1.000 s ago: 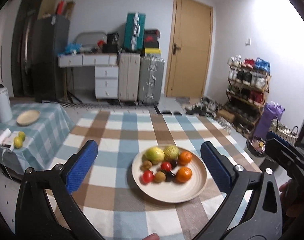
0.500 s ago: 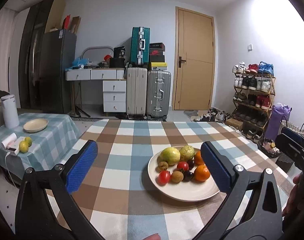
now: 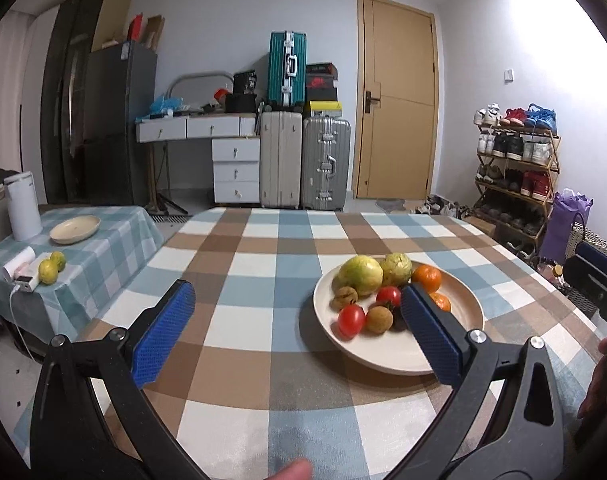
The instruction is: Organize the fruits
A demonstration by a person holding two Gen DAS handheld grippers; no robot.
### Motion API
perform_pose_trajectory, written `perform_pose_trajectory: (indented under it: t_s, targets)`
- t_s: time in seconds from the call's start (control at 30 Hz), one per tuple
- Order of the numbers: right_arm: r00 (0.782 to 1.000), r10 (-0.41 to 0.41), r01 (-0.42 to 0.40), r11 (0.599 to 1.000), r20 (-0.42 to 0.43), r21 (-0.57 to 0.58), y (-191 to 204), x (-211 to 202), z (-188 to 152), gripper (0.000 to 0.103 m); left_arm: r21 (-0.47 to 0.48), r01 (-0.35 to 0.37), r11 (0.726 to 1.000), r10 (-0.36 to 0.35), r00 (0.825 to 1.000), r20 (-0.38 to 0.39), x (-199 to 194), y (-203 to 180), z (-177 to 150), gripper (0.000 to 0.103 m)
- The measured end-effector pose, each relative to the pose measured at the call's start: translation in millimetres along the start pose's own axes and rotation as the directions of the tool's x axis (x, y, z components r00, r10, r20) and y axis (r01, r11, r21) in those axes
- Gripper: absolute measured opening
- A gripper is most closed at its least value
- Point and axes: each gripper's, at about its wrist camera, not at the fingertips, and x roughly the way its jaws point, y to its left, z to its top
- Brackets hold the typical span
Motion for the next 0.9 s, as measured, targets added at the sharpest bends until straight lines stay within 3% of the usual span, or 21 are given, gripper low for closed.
perform_pose_trajectory:
  t_s: [0.3,0.43,0.9]
  targets:
    - [0.996,-0.026,0.023,0.999,-0.080,-0.048,9,14,-2,0.103,0.030,-0.014,0.999,0.014,1.000,0.006,7,-5,-1,0.103]
    - [0.998,-0.017,0.013,0.997,-0.061,-0.074,14,11,-4,0.103,0.050,0.017,0.999,-0.019,0.999,0.031,4,-8,-2,0.103]
    - [0.997,-0.015,0.010,0.998,-0.072,-0.070,13,15,-4,0.103,0.048,0.013,0.999,-0.015,0.999,0.033,4,-8,-4,0.103]
